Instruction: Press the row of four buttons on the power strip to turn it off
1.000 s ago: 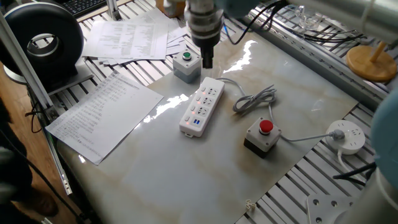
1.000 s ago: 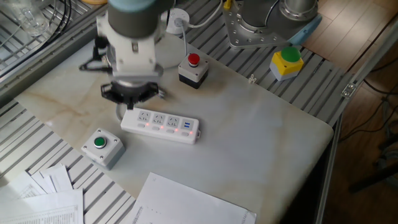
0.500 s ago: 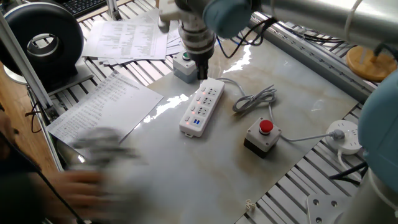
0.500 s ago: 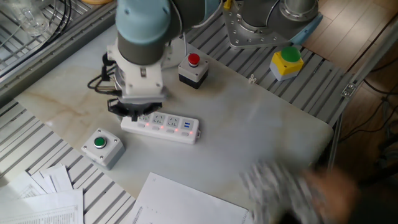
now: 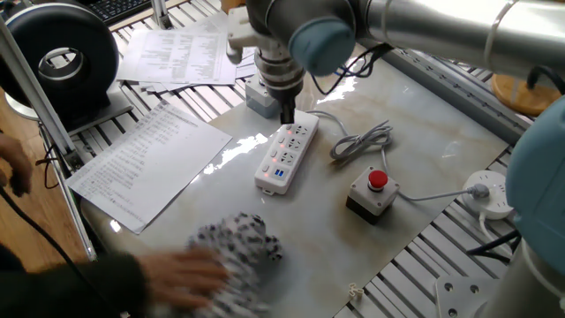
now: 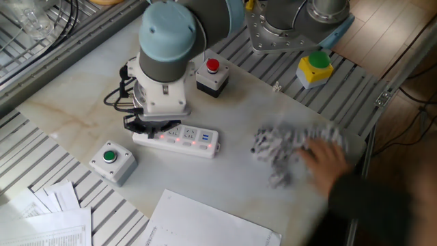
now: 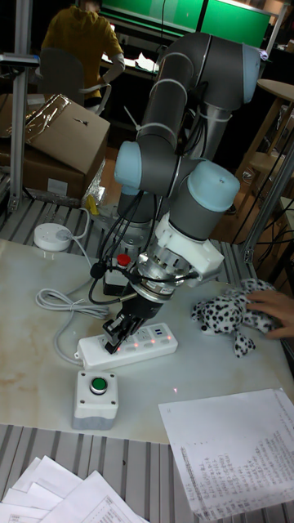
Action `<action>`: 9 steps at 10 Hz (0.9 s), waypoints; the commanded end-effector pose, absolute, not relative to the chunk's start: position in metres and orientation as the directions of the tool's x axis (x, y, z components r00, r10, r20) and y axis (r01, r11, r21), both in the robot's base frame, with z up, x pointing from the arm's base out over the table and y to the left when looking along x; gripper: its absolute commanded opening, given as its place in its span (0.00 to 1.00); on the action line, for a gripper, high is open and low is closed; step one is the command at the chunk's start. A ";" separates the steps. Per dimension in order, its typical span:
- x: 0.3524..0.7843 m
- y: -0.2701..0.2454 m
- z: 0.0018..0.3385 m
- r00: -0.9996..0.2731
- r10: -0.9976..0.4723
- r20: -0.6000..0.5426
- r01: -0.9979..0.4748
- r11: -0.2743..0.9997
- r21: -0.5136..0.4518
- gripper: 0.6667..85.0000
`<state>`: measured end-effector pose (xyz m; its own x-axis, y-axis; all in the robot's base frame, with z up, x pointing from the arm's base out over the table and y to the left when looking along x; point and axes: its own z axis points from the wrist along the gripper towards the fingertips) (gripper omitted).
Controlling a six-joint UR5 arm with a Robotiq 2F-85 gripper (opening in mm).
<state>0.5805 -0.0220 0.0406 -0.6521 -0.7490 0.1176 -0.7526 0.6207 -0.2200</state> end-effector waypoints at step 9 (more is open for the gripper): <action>0.560 -0.008 0.051 -0.679 -0.719 0.149 -0.729 0.636 -0.255 0.00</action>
<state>0.5687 -0.0159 0.0341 -0.6611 -0.7405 0.1214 -0.7429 0.6232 -0.2443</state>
